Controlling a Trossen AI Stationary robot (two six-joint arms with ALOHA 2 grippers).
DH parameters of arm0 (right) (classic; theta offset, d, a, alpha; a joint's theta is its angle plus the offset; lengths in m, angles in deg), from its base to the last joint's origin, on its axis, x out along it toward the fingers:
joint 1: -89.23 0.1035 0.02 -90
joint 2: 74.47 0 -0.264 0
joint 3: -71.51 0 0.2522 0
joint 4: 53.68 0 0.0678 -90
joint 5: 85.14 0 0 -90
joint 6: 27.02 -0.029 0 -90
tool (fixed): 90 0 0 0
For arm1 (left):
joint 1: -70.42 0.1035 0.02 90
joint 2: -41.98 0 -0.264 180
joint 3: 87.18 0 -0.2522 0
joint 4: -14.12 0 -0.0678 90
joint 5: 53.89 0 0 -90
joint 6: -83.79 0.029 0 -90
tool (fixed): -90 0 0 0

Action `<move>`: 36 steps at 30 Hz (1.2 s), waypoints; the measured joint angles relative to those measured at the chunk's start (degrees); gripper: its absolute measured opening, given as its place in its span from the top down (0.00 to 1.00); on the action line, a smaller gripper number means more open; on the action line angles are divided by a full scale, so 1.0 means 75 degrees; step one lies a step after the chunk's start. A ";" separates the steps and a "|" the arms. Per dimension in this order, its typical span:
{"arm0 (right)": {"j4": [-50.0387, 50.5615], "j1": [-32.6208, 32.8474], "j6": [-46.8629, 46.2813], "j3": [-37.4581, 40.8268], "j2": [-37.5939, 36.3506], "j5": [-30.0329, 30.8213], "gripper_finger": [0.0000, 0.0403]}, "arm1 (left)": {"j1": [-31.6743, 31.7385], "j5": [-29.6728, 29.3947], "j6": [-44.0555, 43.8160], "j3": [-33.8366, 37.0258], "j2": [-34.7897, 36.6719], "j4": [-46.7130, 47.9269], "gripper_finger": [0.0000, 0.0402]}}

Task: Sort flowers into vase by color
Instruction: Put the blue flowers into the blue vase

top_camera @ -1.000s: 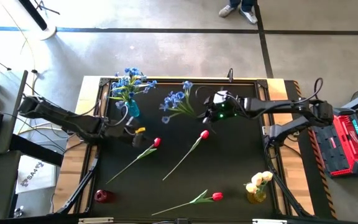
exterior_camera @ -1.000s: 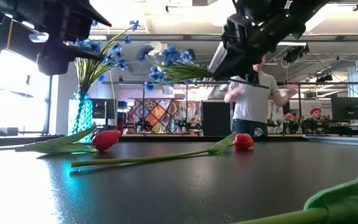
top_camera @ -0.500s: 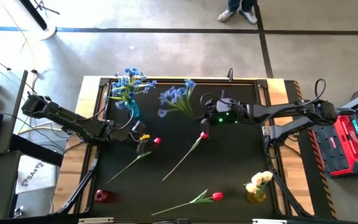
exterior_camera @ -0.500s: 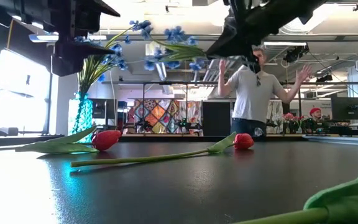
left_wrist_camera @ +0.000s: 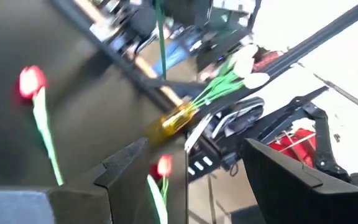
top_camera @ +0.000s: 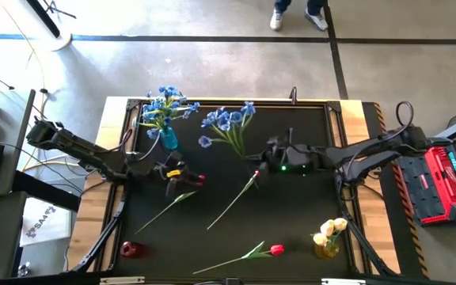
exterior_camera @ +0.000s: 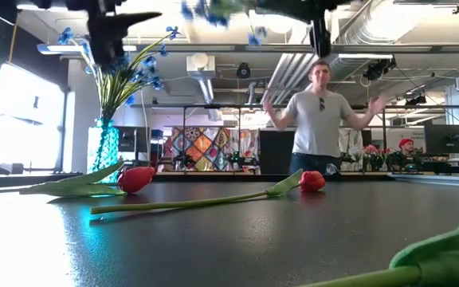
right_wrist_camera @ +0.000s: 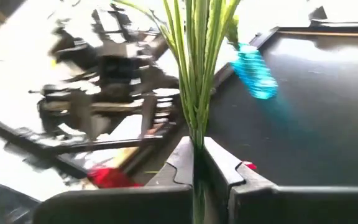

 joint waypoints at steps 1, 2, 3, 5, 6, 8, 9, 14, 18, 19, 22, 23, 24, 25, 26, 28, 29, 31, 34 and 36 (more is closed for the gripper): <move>-0.0183 0.0096 0.0142 0.0000 0.0000 -0.0003 1.00 | 0.0000 -0.0003 0.0210 0.0000 -0.0031 -0.0181 0.40; -0.0329 0.0185 0.0283 0.0000 0.0000 -0.0005 1.00 | -0.0010 0.0002 0.0435 0.0000 -0.0071 -0.0374 0.40; -0.0467 0.0262 0.0432 0.0000 0.0000 -0.0009 1.00 | -0.0031 0.0002 0.0671 0.0000 -0.0107 -0.0550 0.40; -0.0666 0.0376 0.0749 0.0000 0.0003 -0.0044 1.00 | -0.0063 0.0005 0.1203 0.0000 -0.0162 -0.0826 0.40; -0.0775 0.0419 0.0922 0.0000 0.0003 -0.0121 1.00 | -0.0079 0.0005 0.1480 0.0000 -0.0206 -0.0995 0.40; -0.1088 0.0476 0.1374 0.0000 0.0017 -0.0396 1.00 | -0.0085 0.0008 0.2073 0.0000 -0.0293 -0.1284 0.40; -0.1348 0.0483 0.1592 0.0000 0.0052 -0.0592 1.00 | -0.0082 0.0008 0.2361 0.0000 -0.0348 -0.1495 0.40; -0.2532 0.0349 0.2260 0.0000 0.0315 -0.1624 1.00 | -0.0061 0.0008 0.3442 -0.0062 -0.0662 -0.2436 0.40; -0.3161 0.0061 0.2377 0.0000 0.0663 -0.2280 1.00 | 0.0001 0.0219 0.4032 -0.0447 -0.0949 -0.2492 0.40; -0.3333 -0.0007 0.2379 0.0000 0.0761 -0.2589 1.00 | 0.0023 0.0269 0.4199 -0.0557 -0.1044 -0.2490 0.40; -0.3896 -0.0216 0.2396 0.0000 0.1106 -0.3538 1.00 | 0.0085 0.0293 0.4573 -0.0923 -0.1362 -0.2449 0.40; -0.4048 -0.0274 0.2448 0.0000 0.1229 -0.3810 1.00 | 0.0088 0.0286 0.4638 -0.1051 -0.1466 -0.2457 0.40; -0.4090 -0.0318 0.2532 0.0000 0.1331 -0.3975 1.00 | 0.0099 0.0270 0.4709 -0.1192 -0.1552 -0.2481 0.40; -0.4055 -0.0343 0.2609 0.0000 0.1420 -0.4122 1.00 | 0.0108 0.0258 0.4779 -0.1288 -0.1622 -0.2481 0.40; -0.4076 -0.0356 0.2683 0.0000 0.1530 -0.4261 1.00 | 0.0124 0.0247 0.4863 -0.1396 -0.1708 -0.2486 0.40; -0.4061 -0.0393 0.2772 0.0002 0.1665 -0.4423 1.00 | 0.0128 0.0247 0.5080 -0.1583 -0.1845 -0.2464 0.40; -0.4091 -0.0400 0.2781 0.0003 0.1714 -0.4450 1.00 | 0.0128 0.0245 0.5182 -0.1643 -0.1873 -0.2439 0.40; -0.4088 -0.0414 0.2829 0.0003 0.1725 -0.4448 1.00 | 0.0129 0.0245 0.5448 -0.1751 -0.1889 -0.2477 0.40; -0.4110 -0.0460 0.2989 0.0003 0.1725 -0.4420 1.00 | 0.0192 0.0217 0.5659 -0.1814 -0.1891 -0.2488 0.40; -0.4116 -0.0493 0.3039 0.0003 0.1725 -0.4415 1.00 | 0.0243 0.0217 0.5558 -0.1857 -0.1896 -0.2464 0.40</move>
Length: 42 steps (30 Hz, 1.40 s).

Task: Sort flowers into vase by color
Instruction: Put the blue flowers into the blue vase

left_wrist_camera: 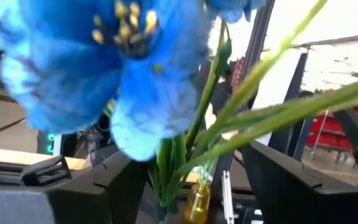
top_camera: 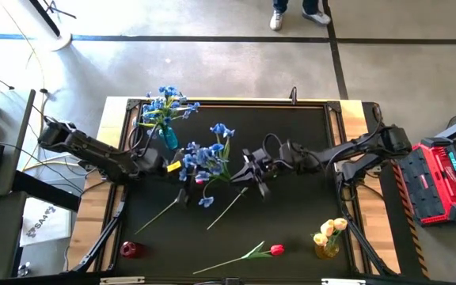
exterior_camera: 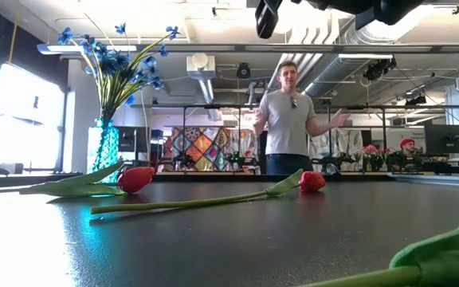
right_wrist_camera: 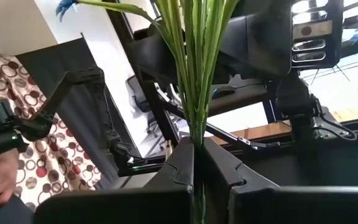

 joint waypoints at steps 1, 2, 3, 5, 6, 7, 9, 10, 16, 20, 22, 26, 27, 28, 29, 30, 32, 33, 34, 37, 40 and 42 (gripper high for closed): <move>-0.0005 0.0000 0.0000 0.0000 0.0000 0.0000 1.00 | 0.0031 0.0000 -0.0059 -0.0022 0.0000 -0.0009 0.40; -0.0002 -0.0003 0.0006 0.0000 0.0000 0.0003 1.00 | 0.0054 -0.0003 -0.0084 -0.0049 0.0002 -0.0016 0.40; 0.0015 -0.0006 0.0038 0.0000 0.0000 0.0006 1.00 | 0.0091 -0.0003 -0.0097 -0.0062 0.0003 -0.0028 0.40; 0.0027 -0.0003 0.0121 0.0000 0.0000 0.0040 1.00 | 0.0159 -0.0054 -0.0112 -0.0075 0.0002 -0.0016 0.40; 0.0024 -0.0003 0.0165 0.0000 0.0000 0.0086 1.00 | 0.0199 -0.0140 -0.0183 -0.0082 0.0000 0.0002 0.42; 0.0021 -0.0003 0.0192 0.0000 0.0000 0.0164 1.00 | 0.0236 -0.0241 -0.0276 -0.0084 0.0001 -0.0001 0.43; 0.0044 -0.0034 0.0210 0.0000 0.0000 0.0271 1.00 | 0.0322 -0.0396 -0.0493 -0.0086 0.0000 -0.0003 0.47; 0.0083 -0.0058 0.0209 0.0000 0.0000 0.0298 1.00 | 0.0366 -0.0412 -0.0569 -0.0086 0.0001 0.0000 0.49; 0.0250 -0.0258 0.0164 0.0000 0.0000 0.0458 0.99 | 0.0500 -0.0658 -0.0569 -0.0086 0.0003 0.0003 0.70; 0.0549 -0.0360 0.0138 0.0000 -0.0005 0.0834 0.90 | 0.0503 -0.0836 0.0030 -0.0086 0.0003 0.0120 0.89; 0.0943 -0.0412 0.0125 0.0000 -0.0032 0.1046 0.82 | 0.0502 -0.0916 0.0248 -0.0086 0.0097 0.0415 0.97; 0.2085 -0.0500 -0.0388 -0.0003 -0.0191 0.2124 0.66 | 0.0476 -0.2011 0.0449 -0.0086 0.0512 0.1286 0.96; 0.2411 -0.0515 -0.0518 -0.0003 -0.0251 0.2438 0.63 | 0.0474 -0.2339 0.0522 -0.0086 0.0685 0.1580 0.97; 0.2685 -0.0549 -0.0619 0.0000 -0.0308 0.2743 0.60 | 0.0474 -0.2683 0.0573 -0.0086 0.0886 0.1914 0.98; 0.2937 -0.0567 -0.0634 0.0000 -0.0379 0.3007 0.58 | 0.0474 -0.3018 0.0618 -0.0086 0.1102 0.2266 0.99; 0.3218 -0.0593 -0.0640 0.0000 -0.0449 0.3244 0.57 | 0.0474 -0.3356 0.0621 -0.0086 0.1328 0.2668 0.99; 0.3681 -0.0657 -0.0666 0.0000 -0.0522 0.3506 0.55 | 0.0474 -0.4008 0.0500 -0.0094 0.1799 0.3576 0.99; 0.3850 -0.0697 -0.0664 0.0000 -0.0521 0.3534 0.55 | 0.0472 -0.4325 0.0344 -0.0095 0.2030 0.4125 0.99; 0.4015 -0.0717 -0.0661 0.0000 -0.0515 0.3536 0.55 | 0.0453 -0.4607 0.0162 -0.0095 0.2243 0.4648 0.99; 0.4264 -0.0722 -0.0624 0.0000 -0.0506 0.3666 0.55 | 0.0281 -0.5456 -0.0288 -0.0092 0.2781 0.6077 1.00; 0.4481 -0.0809 -0.0455 0.0000 -0.0464 0.3807 0.55 | 0.0081 -0.6358 -0.0371 -0.0092 0.3196 0.6958 1.00; 0.4460 -0.0942 -0.0286 0.0000 -0.0465 0.3813 0.55 | -0.0047 -0.6873 -0.0365 -0.0092 0.3415 0.7298 1.00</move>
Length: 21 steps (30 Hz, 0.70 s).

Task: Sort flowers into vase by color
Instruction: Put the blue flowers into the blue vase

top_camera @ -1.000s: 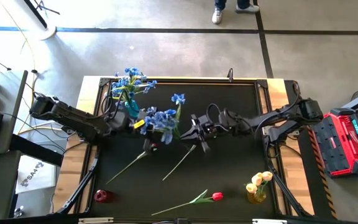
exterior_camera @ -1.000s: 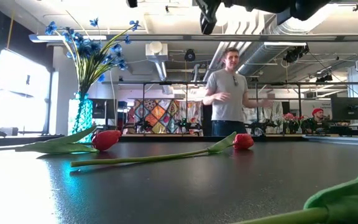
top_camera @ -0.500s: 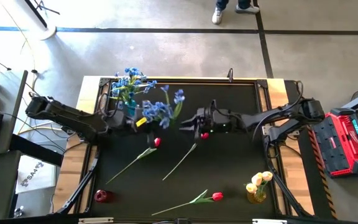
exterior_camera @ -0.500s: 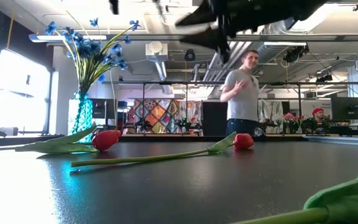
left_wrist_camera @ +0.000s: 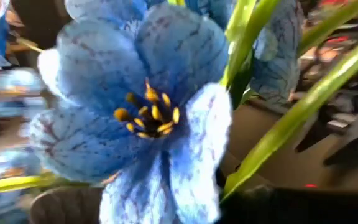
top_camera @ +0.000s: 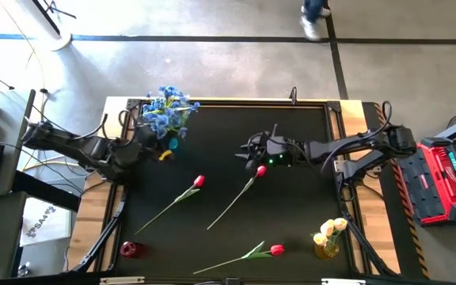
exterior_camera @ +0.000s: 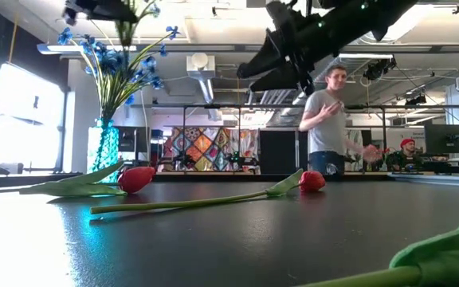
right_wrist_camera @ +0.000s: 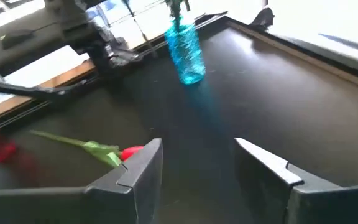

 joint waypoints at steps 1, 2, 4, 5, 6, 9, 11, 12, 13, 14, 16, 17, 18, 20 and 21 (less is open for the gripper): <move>-0.0005 -0.0082 0.0067 0.0000 -0.0004 0.0009 0.55 | -0.0055 -0.0247 0.0049 0.0000 0.0100 0.0195 1.00; 0.0007 -0.0178 0.0125 0.0000 -0.0004 0.0000 0.55 | -0.0116 -0.0486 0.0119 0.0000 0.0192 0.0405 1.00; 0.0031 -0.0356 0.0272 0.0000 -0.0001 -0.0108 0.55 | -0.0241 -0.0922 0.0124 0.0001 0.0330 0.0779 1.00; 0.0023 -0.0439 0.0292 0.0000 -0.0001 -0.0208 0.55 | -0.0306 -0.1083 0.0116 0.0000 0.0388 0.0968 1.00; 0.0025 -0.0503 0.0300 0.0000 -0.0001 -0.0233 0.55 | -0.0383 -0.1247 0.0077 0.0003 0.0439 0.1137 1.00; 0.0027 -0.0661 0.0392 0.0000 -0.0001 -0.0433 0.55 | -0.0554 -0.1866 -0.0064 0.0003 0.0513 0.1432 1.00; 0.0020 -0.0755 0.0483 0.0000 -0.0001 -0.0529 0.55 | -0.0605 -0.2188 -0.0066 0.0003 0.0552 0.1575 1.00; 0.0028 -0.0798 0.0496 0.0000 -0.0001 -0.0572 0.55 | -0.0621 -0.2365 -0.0067 0.0003 0.0565 0.1645 1.00; 0.0028 -0.0838 0.0525 0.0000 -0.0001 -0.0619 0.55 | -0.0628 -0.2497 -0.0073 0.0003 0.0582 0.1720 1.00; 0.0025 -0.0882 0.0572 0.0000 -0.0001 -0.0680 0.55 | -0.0630 -0.2566 -0.0074 0.0003 0.0592 0.1788 1.00; 0.0024 -0.0956 0.0639 0.0000 -0.0001 -0.0769 0.55 | -0.0627 -0.2675 -0.0084 0.0003 0.0597 0.1932 1.00; 0.0028 -0.0984 0.0670 0.0000 -0.0001 -0.0809 0.55 | -0.0624 -0.2765 -0.0124 0.0003 0.0594 0.2039 1.00; 0.0026 -0.1023 0.0689 0.0000 -0.0001 -0.0863 0.55 | -0.0624 -0.2856 -0.0219 0.0006 0.0592 0.2136 1.00; 0.0026 -0.1098 0.0689 0.0000 -0.0001 -0.0963 0.55 | -0.0624 -0.2953 -0.0457 0.0006 0.0595 0.2303 1.00; 0.0026 -0.1130 0.0694 0.0000 -0.0001 -0.1021 0.55 | -0.0621 -0.3012 -0.0552 0.0006 0.0595 0.2415 1.00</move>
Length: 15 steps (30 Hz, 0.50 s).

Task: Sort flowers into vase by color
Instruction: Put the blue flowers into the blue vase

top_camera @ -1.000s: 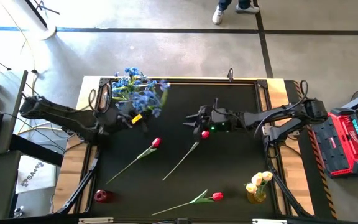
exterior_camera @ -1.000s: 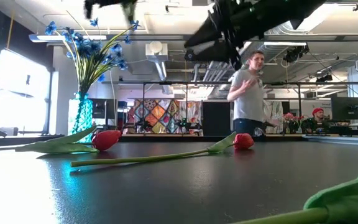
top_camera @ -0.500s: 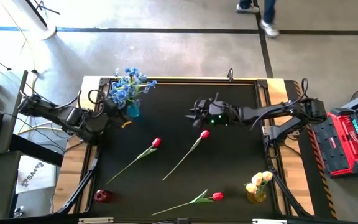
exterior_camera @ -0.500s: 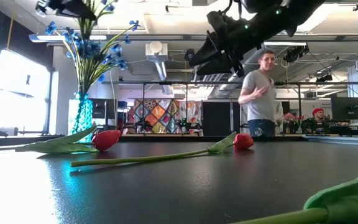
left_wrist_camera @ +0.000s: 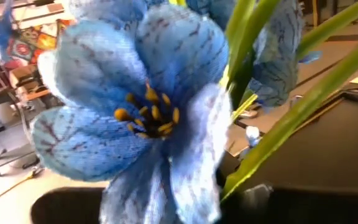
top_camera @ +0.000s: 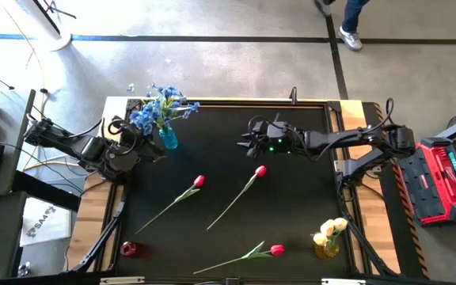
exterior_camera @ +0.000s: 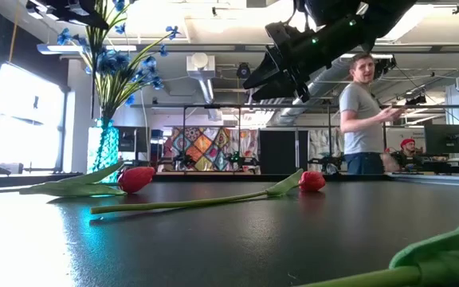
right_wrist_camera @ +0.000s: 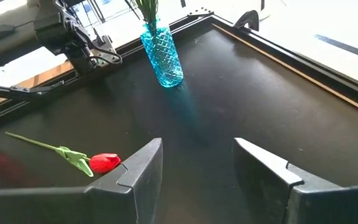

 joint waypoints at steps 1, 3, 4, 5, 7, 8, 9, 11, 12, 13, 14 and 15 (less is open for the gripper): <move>0.0000 -0.0036 0.0033 0.0000 0.0000 -0.0057 0.55 | -0.0002 -0.0080 -0.0128 0.0000 0.0000 0.0133 1.00; -0.0006 -0.0106 0.0121 0.0000 0.0000 -0.0130 0.55 | -0.0001 -0.0271 -0.0418 0.0003 -0.0002 0.0316 1.00; -0.0001 -0.0147 0.0149 0.0000 0.0000 -0.0202 0.55 | 0.0002 -0.0334 -0.0565 0.0003 0.0000 0.0379 1.00; 0.0001 -0.0188 0.0169 0.0000 0.0000 -0.0265 0.55 | 0.0001 -0.0378 -0.0706 0.0003 0.0000 0.0439 1.00; -0.0003 -0.0267 0.0196 0.0000 0.0000 -0.0418 0.55 | 0.0000 -0.0431 -0.0950 0.0003 -0.0003 0.0469 1.00; -0.0005 -0.0305 0.0196 0.0000 0.0000 -0.0450 0.55 | 0.0000 -0.0488 -0.1092 0.0003 -0.0011 0.0471 1.00; -0.0002 -0.0345 0.0198 0.0000 0.0000 -0.0499 0.55 | 0.0000 -0.0579 -0.1263 0.0003 -0.0025 0.0463 1.00; 0.0000 -0.0420 0.0259 0.0000 0.0000 -0.0621 0.55 | 0.0000 -0.0756 -0.1609 0.0003 -0.0074 0.0471 1.00; -0.0005 -0.0438 0.0303 0.0000 0.0000 -0.0634 0.55 | 0.0000 -0.0794 -0.1764 0.0003 -0.0104 0.0479 1.00; -0.0004 -0.0458 0.0334 0.0000 0.0000 -0.0659 0.55 | 0.0000 -0.0796 -0.1886 0.0003 -0.0127 0.0486 1.00; -0.0001 -0.0482 0.0338 0.0000 0.0000 -0.0678 0.55 | 0.0000 -0.0802 -0.1945 0.0003 -0.0157 0.0501 1.00; -0.0001 -0.0505 0.0338 0.0000 0.0000 -0.0727 0.55 | 0.0000 -0.0820 -0.2003 0.0003 -0.0192 0.0507 1.00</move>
